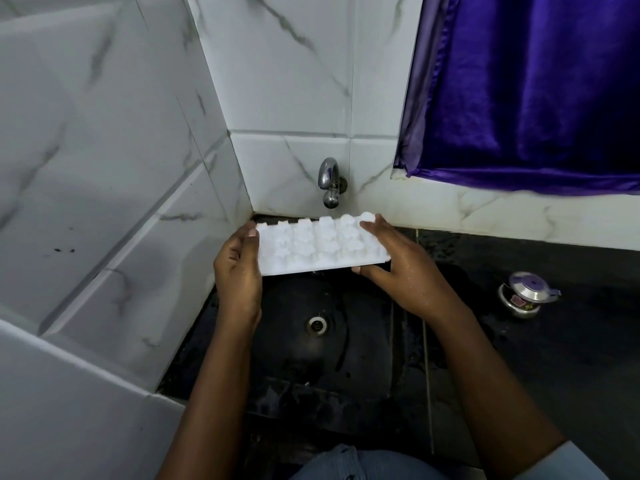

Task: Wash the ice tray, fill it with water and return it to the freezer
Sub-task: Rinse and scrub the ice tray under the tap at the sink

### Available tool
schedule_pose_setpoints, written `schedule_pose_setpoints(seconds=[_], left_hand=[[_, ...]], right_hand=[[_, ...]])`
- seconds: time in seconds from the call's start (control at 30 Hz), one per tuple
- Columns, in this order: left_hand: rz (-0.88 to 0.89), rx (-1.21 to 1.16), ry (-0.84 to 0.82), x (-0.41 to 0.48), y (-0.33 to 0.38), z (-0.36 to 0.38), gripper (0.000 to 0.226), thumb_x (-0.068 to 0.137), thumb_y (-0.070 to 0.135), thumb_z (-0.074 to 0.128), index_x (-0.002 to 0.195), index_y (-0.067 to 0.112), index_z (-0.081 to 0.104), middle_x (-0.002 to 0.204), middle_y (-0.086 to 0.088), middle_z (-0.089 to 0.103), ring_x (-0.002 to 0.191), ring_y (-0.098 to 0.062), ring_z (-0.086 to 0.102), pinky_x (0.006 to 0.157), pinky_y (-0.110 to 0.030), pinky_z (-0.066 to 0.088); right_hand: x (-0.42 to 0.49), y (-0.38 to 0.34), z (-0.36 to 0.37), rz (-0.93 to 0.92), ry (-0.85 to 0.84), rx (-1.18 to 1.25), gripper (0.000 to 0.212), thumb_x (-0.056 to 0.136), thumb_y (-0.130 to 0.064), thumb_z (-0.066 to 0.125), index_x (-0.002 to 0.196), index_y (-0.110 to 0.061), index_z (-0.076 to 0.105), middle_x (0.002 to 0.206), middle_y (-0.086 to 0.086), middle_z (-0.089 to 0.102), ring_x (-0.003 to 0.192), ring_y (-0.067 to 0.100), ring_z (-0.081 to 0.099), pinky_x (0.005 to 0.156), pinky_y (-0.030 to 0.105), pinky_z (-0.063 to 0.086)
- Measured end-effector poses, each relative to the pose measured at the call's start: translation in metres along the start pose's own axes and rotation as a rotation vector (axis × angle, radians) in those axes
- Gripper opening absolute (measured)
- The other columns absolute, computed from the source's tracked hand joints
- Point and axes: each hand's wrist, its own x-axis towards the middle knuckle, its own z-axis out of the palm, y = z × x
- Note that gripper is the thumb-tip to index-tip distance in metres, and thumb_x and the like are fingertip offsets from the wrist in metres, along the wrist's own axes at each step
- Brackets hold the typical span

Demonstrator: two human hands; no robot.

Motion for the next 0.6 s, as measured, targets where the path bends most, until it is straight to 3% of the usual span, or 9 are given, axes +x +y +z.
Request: schedule_pose_setpoints(seconds=[0.07,0.17,0.23,0.3,0.43,0.53,0.6], left_hand=[[-0.032,-0.033,-0.01,-0.001,-0.004,-0.006,0.018,0.108,0.021,0.06,0.111,0.019,0.077,0.102,0.008,0.082,0.098,-0.007,0.075,0.09,-0.03,0.058],[0.067,-0.022,-0.055,0.002,-0.005,-0.01,0.022,0.109,0.023,0.058,0.122,0.02,0.075,0.126,-0.001,0.077,0.122,-0.017,0.07,0.104,-0.033,0.055],[0.113,0.075,-0.116,0.006,-0.009,-0.01,0.023,0.108,0.024,0.06,0.127,0.025,0.072,0.136,0.0,0.072,0.132,-0.017,0.064,0.112,-0.035,0.051],[0.058,0.096,-0.142,0.007,-0.013,-0.01,0.025,0.109,0.017,0.059,0.131,0.018,0.07,0.133,0.0,0.073,0.128,-0.014,0.066,0.109,-0.032,0.053],[0.123,0.118,-0.137,0.004,-0.01,-0.012,0.025,0.109,0.008,0.056,0.129,0.009,0.071,0.132,0.009,0.068,0.122,0.013,0.06,0.1,-0.01,0.045],[0.06,0.127,-0.196,0.006,-0.009,-0.011,0.021,0.109,0.017,0.057,0.116,0.018,0.077,0.117,0.01,0.078,0.111,0.004,0.069,0.094,-0.017,0.051],[0.031,0.149,-0.253,0.007,-0.014,-0.017,0.024,0.11,0.03,0.056,0.116,0.022,0.078,0.116,0.009,0.08,0.115,-0.006,0.071,0.1,-0.029,0.054]], right_hand=[[-0.002,0.0,0.0,-0.006,-0.005,0.001,0.075,0.09,-0.032,0.082,0.157,-0.026,0.048,0.168,-0.002,0.034,0.155,0.008,0.03,0.124,0.034,0.035],[-0.003,0.0,-0.002,-0.032,0.06,0.035,0.072,0.094,-0.029,0.079,0.158,-0.028,0.045,0.171,-0.006,0.028,0.155,0.004,0.024,0.117,0.01,0.023],[-0.002,0.002,-0.004,0.003,0.03,0.013,0.073,0.095,-0.032,0.077,0.159,-0.029,0.042,0.172,-0.007,0.025,0.156,0.005,0.022,0.121,0.019,0.025],[-0.004,0.002,-0.001,0.033,0.009,-0.01,0.073,0.096,-0.031,0.076,0.16,-0.028,0.041,0.173,-0.004,0.024,0.157,0.009,0.022,0.126,0.034,0.03],[-0.007,-0.006,0.006,-0.013,0.053,0.015,0.068,0.098,-0.021,0.073,0.158,-0.032,0.043,0.174,-0.007,0.016,0.159,0.009,0.017,0.123,0.029,0.026],[-0.006,-0.002,-0.001,0.06,-0.011,-0.004,0.063,0.097,-0.023,0.073,0.154,-0.032,0.049,0.172,-0.001,0.026,0.157,0.011,0.024,0.125,0.034,0.029],[-0.009,0.0,0.001,0.048,0.036,0.028,0.06,0.097,-0.022,0.074,0.152,-0.029,0.052,0.169,0.0,0.032,0.156,0.01,0.027,0.125,0.032,0.03]])
